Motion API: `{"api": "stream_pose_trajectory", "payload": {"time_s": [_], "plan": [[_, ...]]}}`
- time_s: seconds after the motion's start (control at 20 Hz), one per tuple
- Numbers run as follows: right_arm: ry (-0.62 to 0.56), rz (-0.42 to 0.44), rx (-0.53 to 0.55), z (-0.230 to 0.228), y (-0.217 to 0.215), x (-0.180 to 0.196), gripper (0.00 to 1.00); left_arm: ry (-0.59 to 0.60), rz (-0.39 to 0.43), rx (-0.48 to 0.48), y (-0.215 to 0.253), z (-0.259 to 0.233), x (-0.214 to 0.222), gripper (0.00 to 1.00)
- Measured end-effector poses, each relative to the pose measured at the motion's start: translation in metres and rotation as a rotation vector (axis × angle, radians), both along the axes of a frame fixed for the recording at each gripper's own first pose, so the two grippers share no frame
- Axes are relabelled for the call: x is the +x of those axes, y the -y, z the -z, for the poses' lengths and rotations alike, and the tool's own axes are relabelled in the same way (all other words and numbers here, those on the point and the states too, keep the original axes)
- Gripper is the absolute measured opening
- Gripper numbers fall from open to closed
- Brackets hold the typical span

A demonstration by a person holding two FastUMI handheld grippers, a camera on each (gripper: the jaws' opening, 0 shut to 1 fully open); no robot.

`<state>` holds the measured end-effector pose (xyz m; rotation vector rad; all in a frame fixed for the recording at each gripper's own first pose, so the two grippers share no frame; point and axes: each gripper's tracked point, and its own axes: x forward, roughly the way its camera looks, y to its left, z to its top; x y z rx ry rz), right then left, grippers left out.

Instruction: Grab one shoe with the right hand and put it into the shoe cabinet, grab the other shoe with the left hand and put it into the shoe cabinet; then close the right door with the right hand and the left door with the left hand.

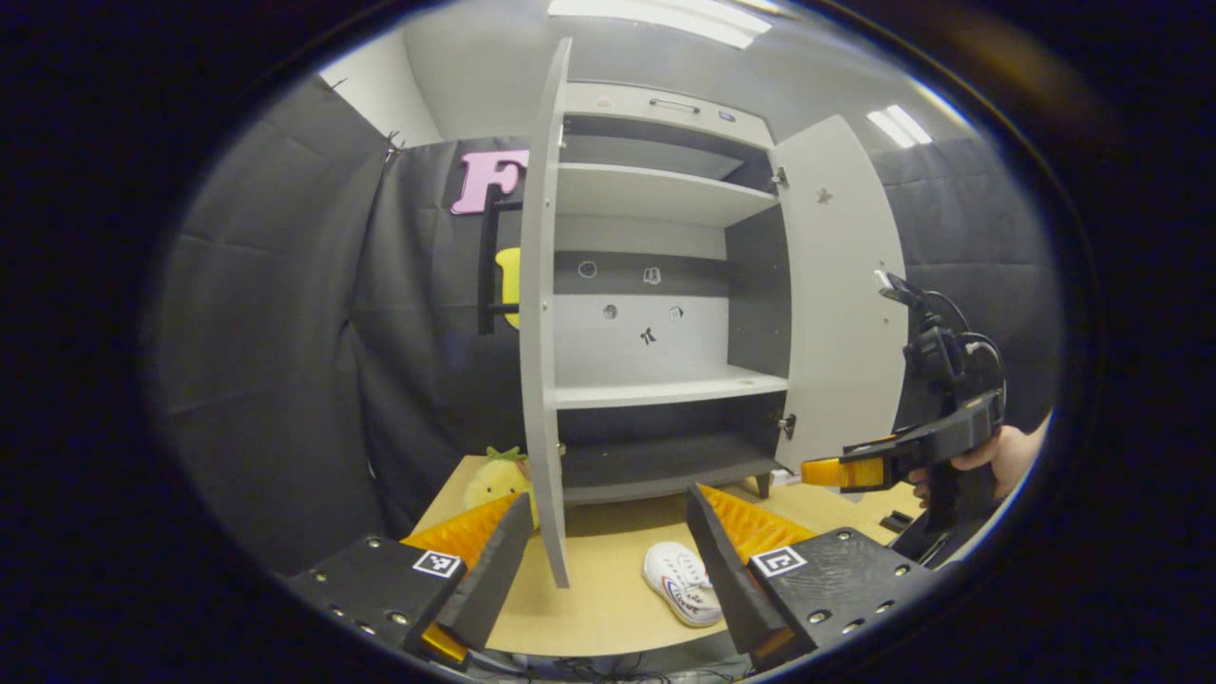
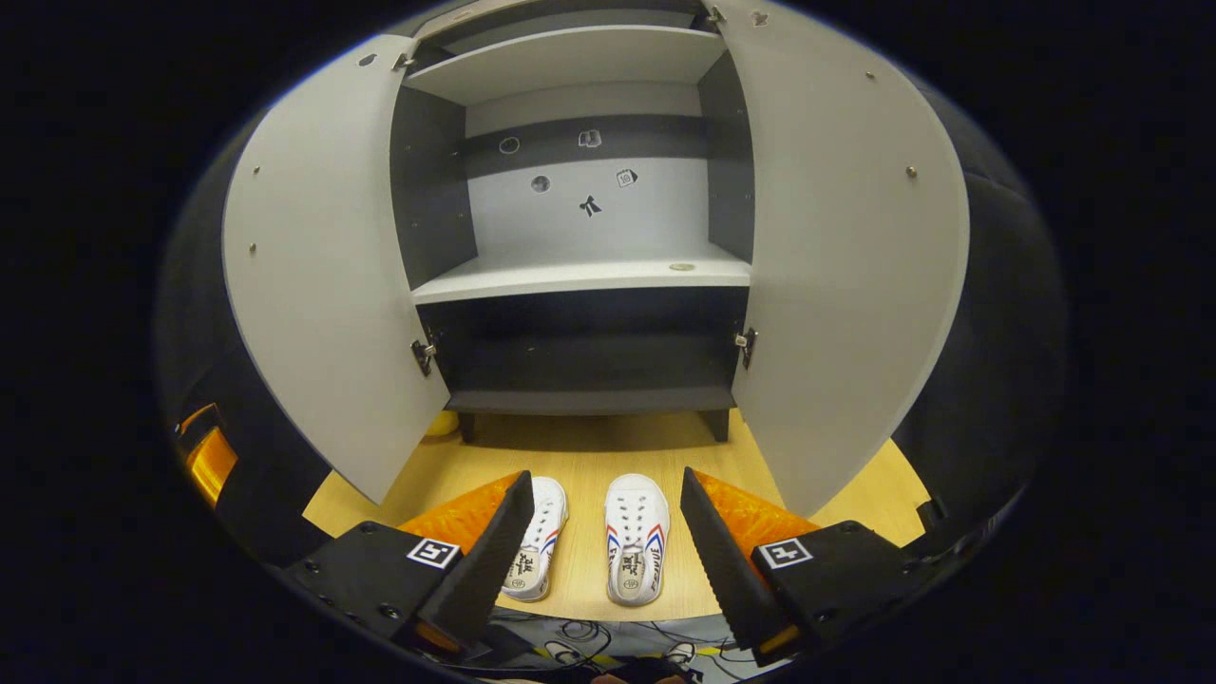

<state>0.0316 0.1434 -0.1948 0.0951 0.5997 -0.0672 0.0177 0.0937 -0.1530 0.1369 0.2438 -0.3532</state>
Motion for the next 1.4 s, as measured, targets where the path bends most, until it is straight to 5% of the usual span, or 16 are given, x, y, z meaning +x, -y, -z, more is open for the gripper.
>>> {"api": "stream_pose_trajectory", "payload": {"time_s": [0.25,0.6,0.85,1.4], "plan": [[-0.074,-0.043,0.044,0.044,-0.015,0.015,0.98,-0.105,-0.011,0.007,-0.007,0.031,-0.01,0.93],[-0.234,-0.143,0.083,0.122,-0.029,0.043,0.96,-0.133,-0.142,-0.01,-0.016,0.024,-0.014,0.94],[-0.327,-0.258,-0.041,0.174,-0.023,0.053,0.96,-0.13,-0.162,0.086,-0.003,0.029,-0.016,0.93],[-0.529,-0.269,-0.061,0.246,-0.016,0.042,0.93,-0.168,-0.291,0.031,-0.016,0.043,-0.021,0.94]]}}
